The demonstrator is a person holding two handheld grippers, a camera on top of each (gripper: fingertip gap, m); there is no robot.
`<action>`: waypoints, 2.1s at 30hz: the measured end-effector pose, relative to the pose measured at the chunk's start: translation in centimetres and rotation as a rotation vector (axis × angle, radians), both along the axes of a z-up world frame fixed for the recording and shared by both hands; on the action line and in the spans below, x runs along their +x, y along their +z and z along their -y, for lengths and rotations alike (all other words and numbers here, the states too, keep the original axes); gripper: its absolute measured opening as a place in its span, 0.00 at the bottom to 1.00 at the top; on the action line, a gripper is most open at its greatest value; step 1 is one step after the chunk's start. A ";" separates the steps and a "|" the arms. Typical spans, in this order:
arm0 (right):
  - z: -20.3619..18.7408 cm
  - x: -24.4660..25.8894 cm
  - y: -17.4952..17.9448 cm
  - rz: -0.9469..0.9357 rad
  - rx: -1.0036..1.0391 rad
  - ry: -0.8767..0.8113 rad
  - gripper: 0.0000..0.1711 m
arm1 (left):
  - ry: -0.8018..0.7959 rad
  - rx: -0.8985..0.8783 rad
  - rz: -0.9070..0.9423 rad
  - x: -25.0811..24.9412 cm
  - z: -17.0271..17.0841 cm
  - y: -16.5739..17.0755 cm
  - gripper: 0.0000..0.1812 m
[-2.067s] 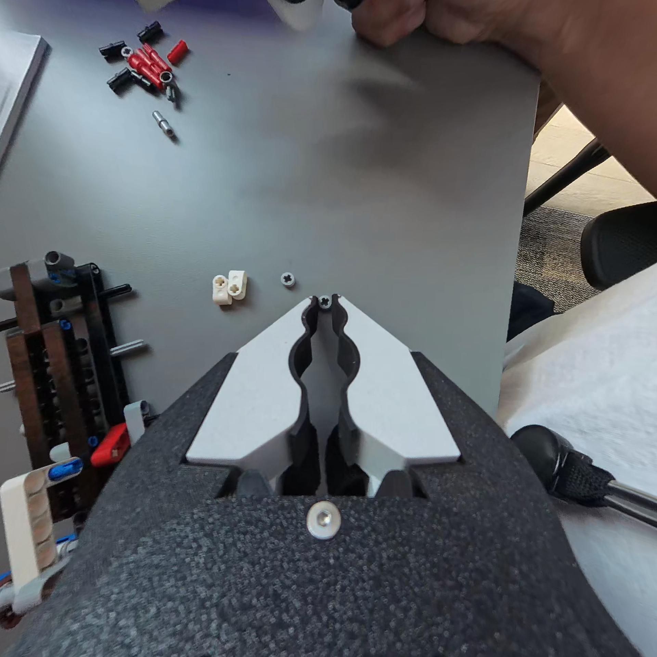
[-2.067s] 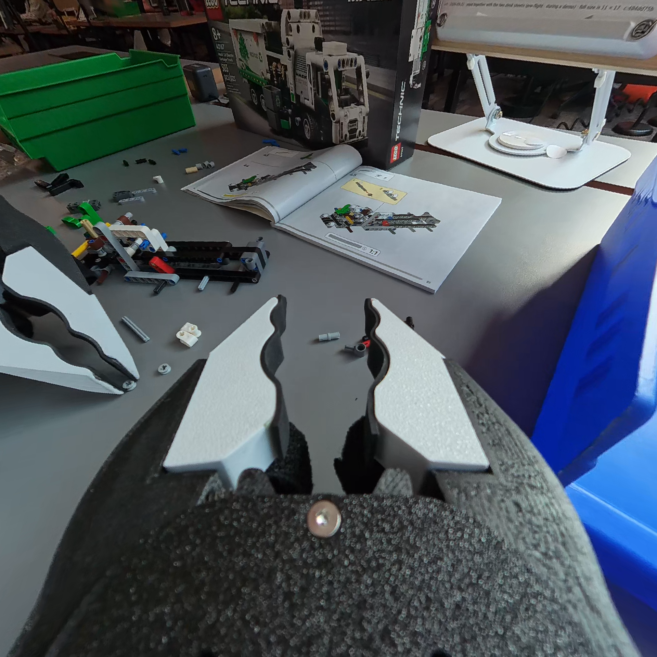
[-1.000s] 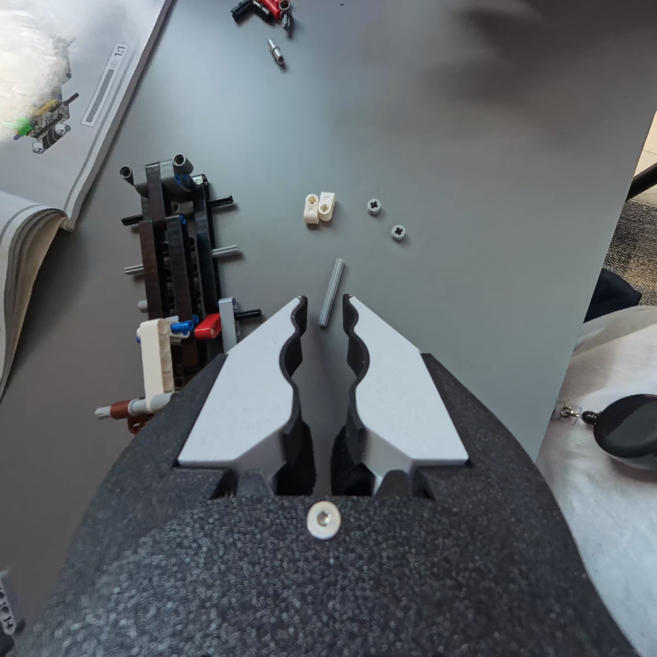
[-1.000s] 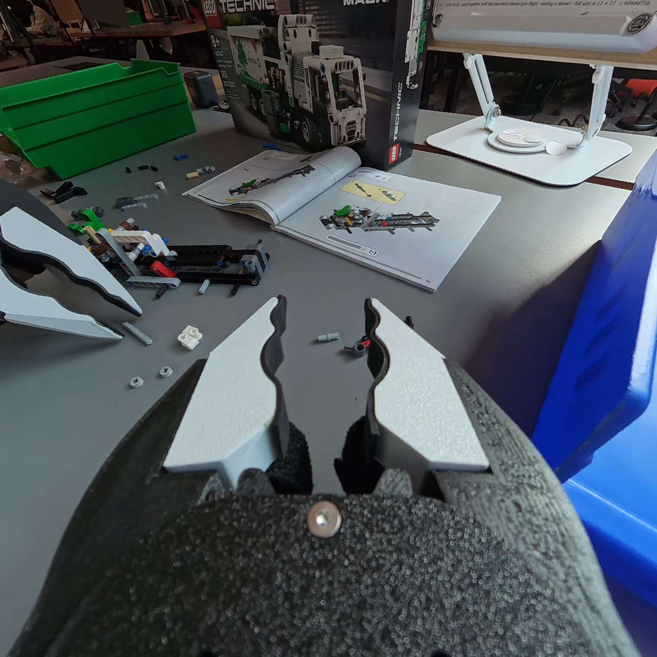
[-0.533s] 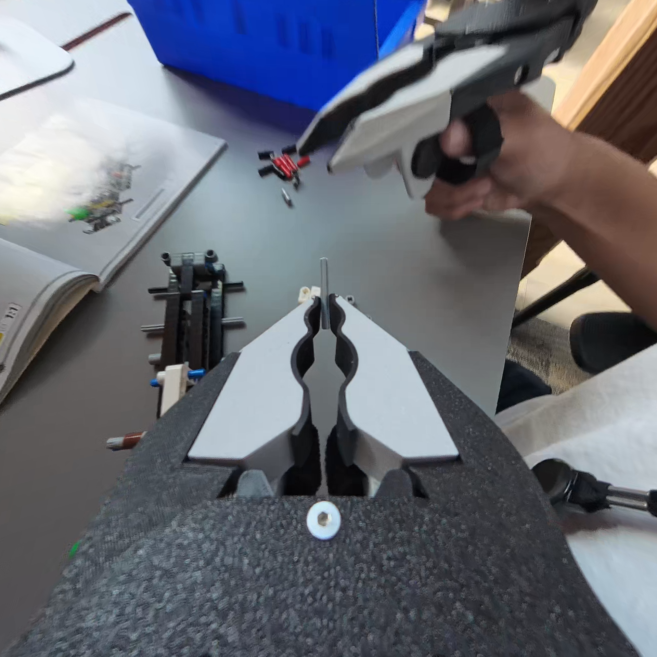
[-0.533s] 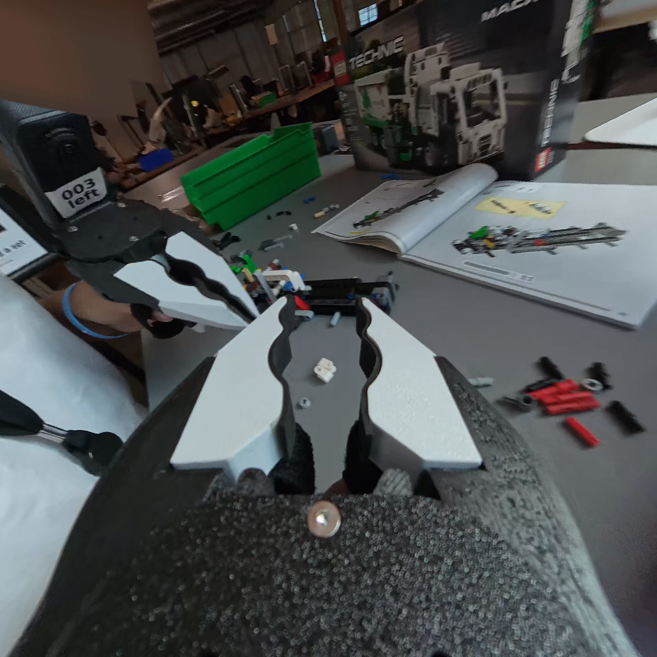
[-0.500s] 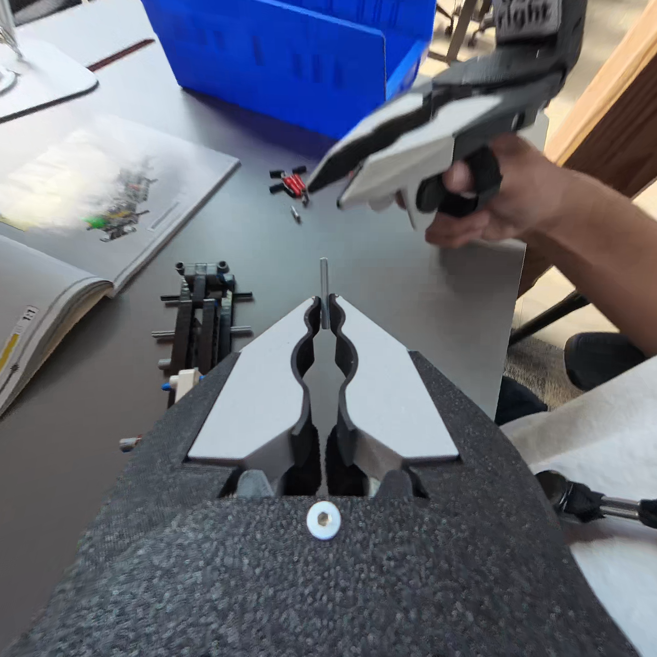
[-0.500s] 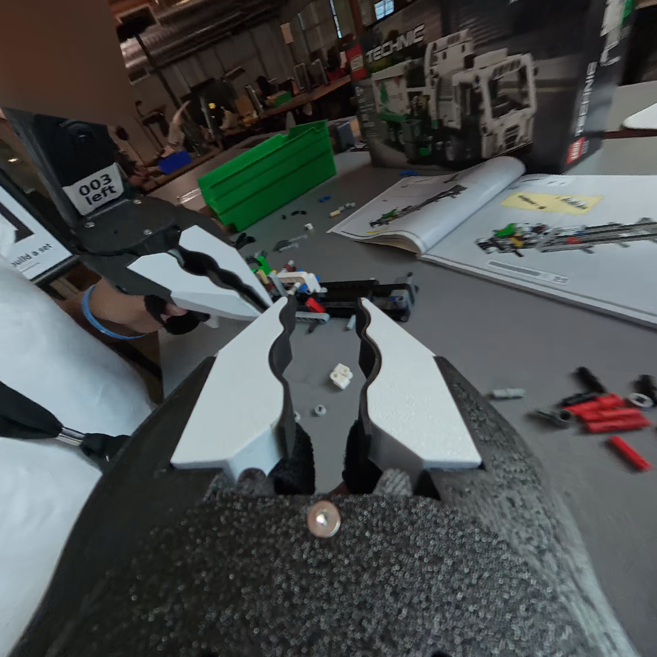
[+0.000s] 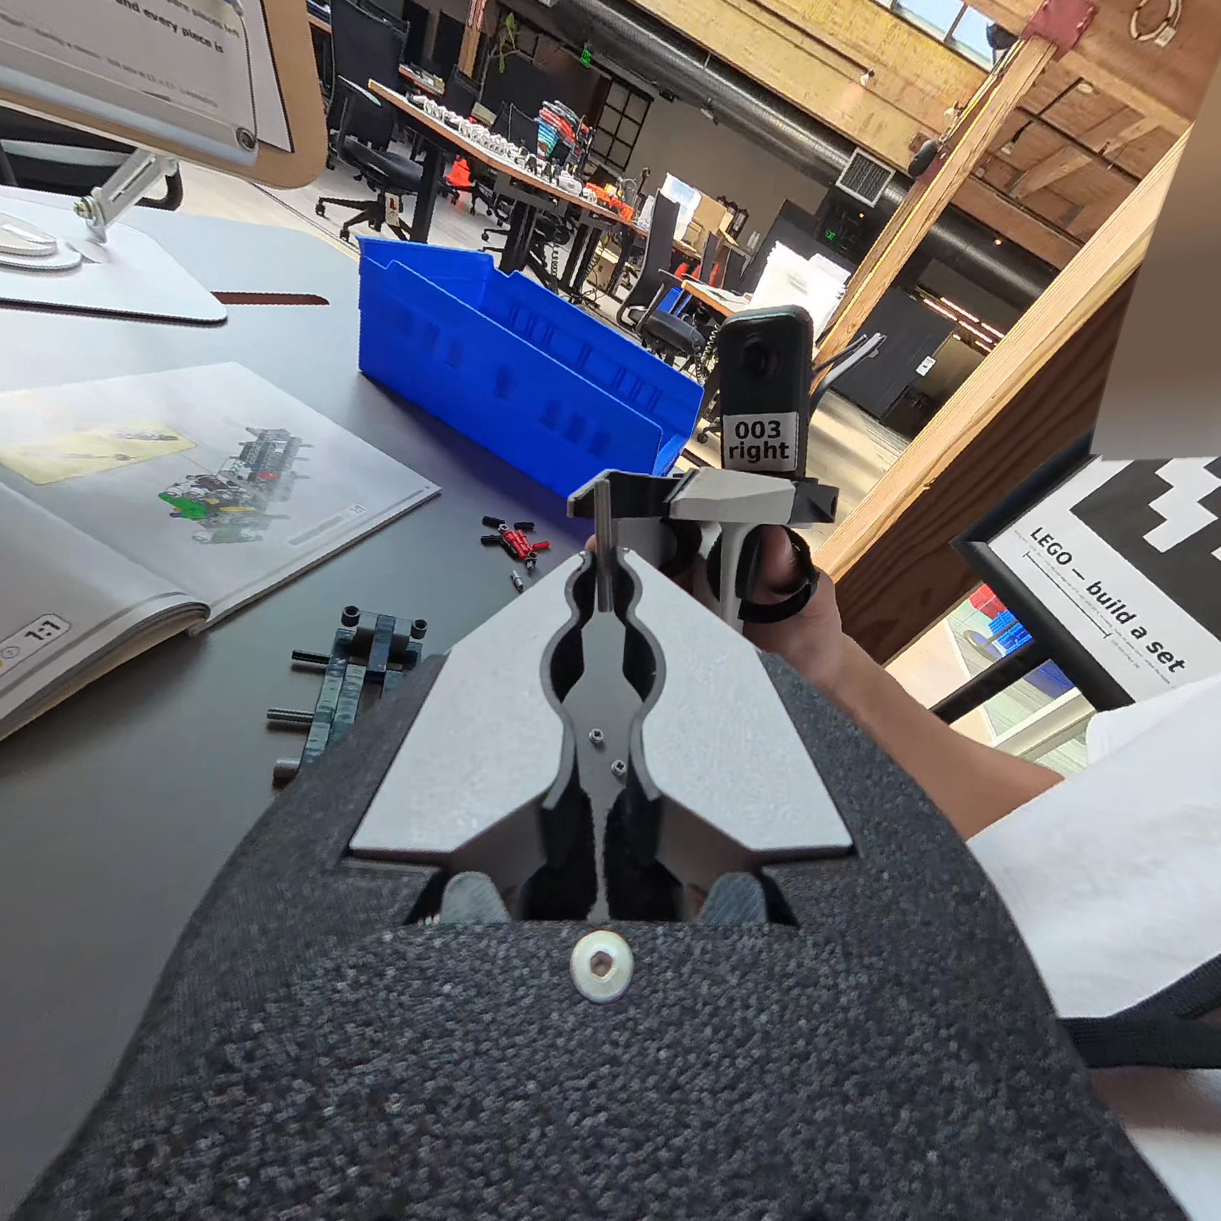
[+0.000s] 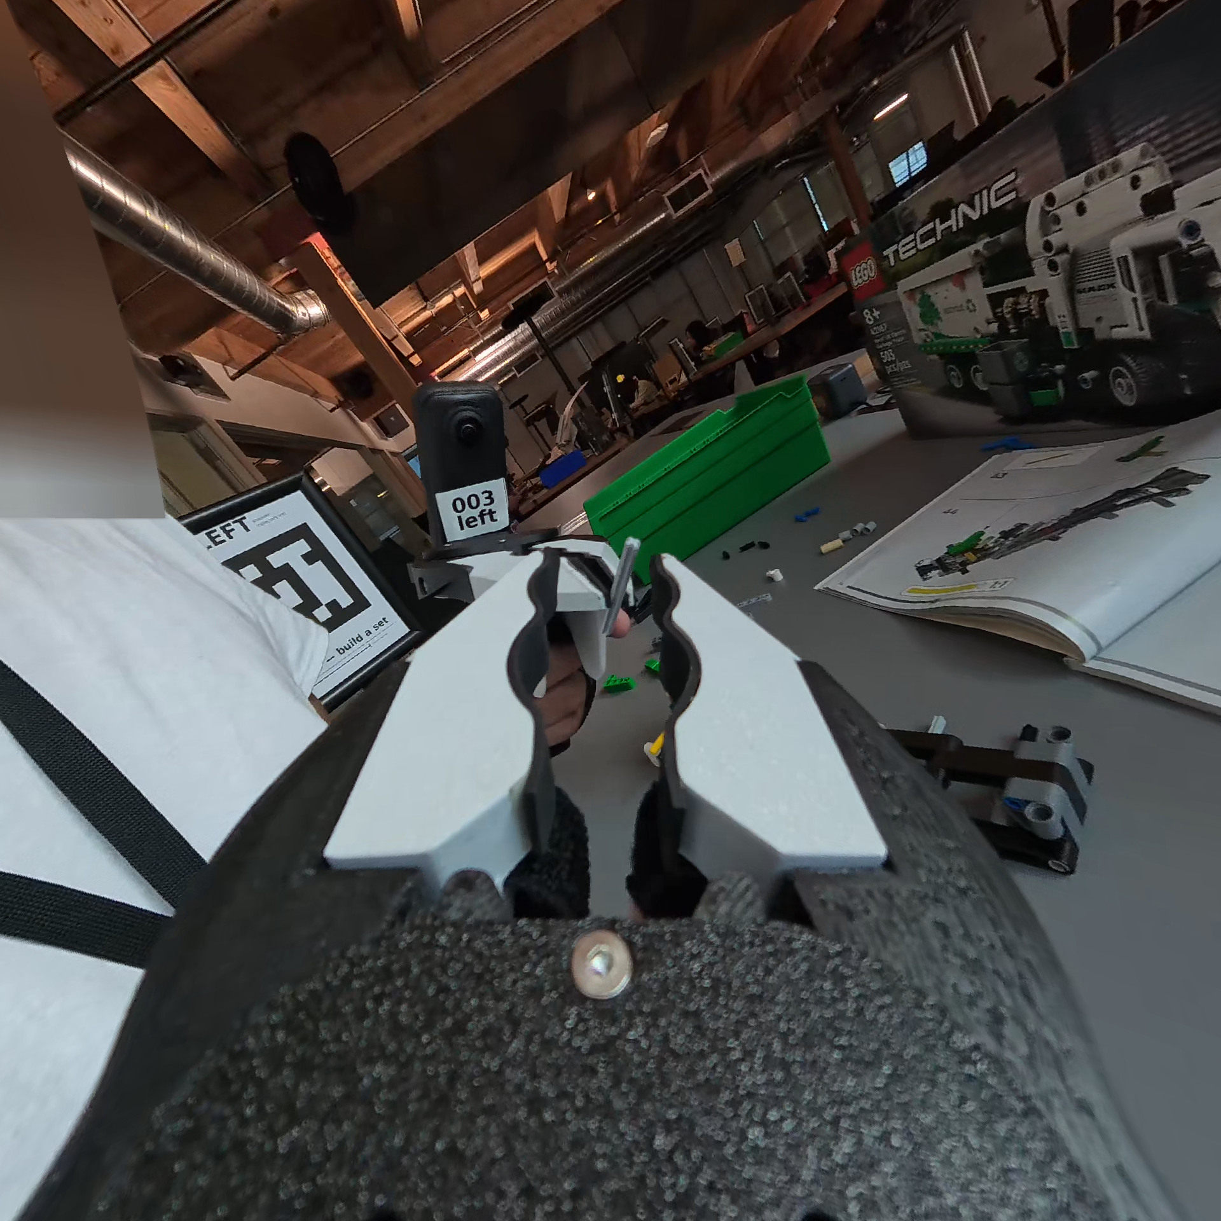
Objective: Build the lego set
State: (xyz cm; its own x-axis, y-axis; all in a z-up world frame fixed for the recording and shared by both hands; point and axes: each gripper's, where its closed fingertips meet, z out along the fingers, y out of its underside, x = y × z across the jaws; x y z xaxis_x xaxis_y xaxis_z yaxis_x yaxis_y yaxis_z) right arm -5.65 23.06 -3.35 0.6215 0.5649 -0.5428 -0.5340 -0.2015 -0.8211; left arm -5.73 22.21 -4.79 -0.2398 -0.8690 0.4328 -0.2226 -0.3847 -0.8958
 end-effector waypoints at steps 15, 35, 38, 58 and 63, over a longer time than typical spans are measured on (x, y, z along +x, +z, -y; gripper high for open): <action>-0.6 -3.0 0.9 0.199 0.015 -0.044 0.01 | -0.128 0.305 -0.006 -3.2 0.0 -0.9 0.32; -0.2 -1.8 1.9 0.306 0.005 -0.411 0.02 | -0.219 0.393 0.057 -2.1 -1.4 -0.3 0.06; -0.3 -2.4 2.8 0.323 0.039 -0.405 0.02 | -0.197 0.546 0.061 -2.5 -1.8 -1.1 0.10; -2.2 -6.7 2.3 0.394 0.146 -0.348 0.02 | -0.344 0.456 0.185 -6.7 -0.1 -0.4 0.09; -1.0 -6.8 1.9 0.430 0.172 -0.392 0.02 | -0.288 0.498 0.152 -6.1 0.1 -1.5 0.11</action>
State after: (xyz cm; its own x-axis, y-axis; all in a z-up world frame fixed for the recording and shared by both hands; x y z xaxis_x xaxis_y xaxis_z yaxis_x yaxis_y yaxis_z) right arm -12.47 24.07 -1.45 0.9445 0.3066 -0.1179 -0.1546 0.0982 -0.9831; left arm -11.84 22.14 -6.24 -0.5233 -0.8494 -0.0678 -0.1112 0.1469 -0.9829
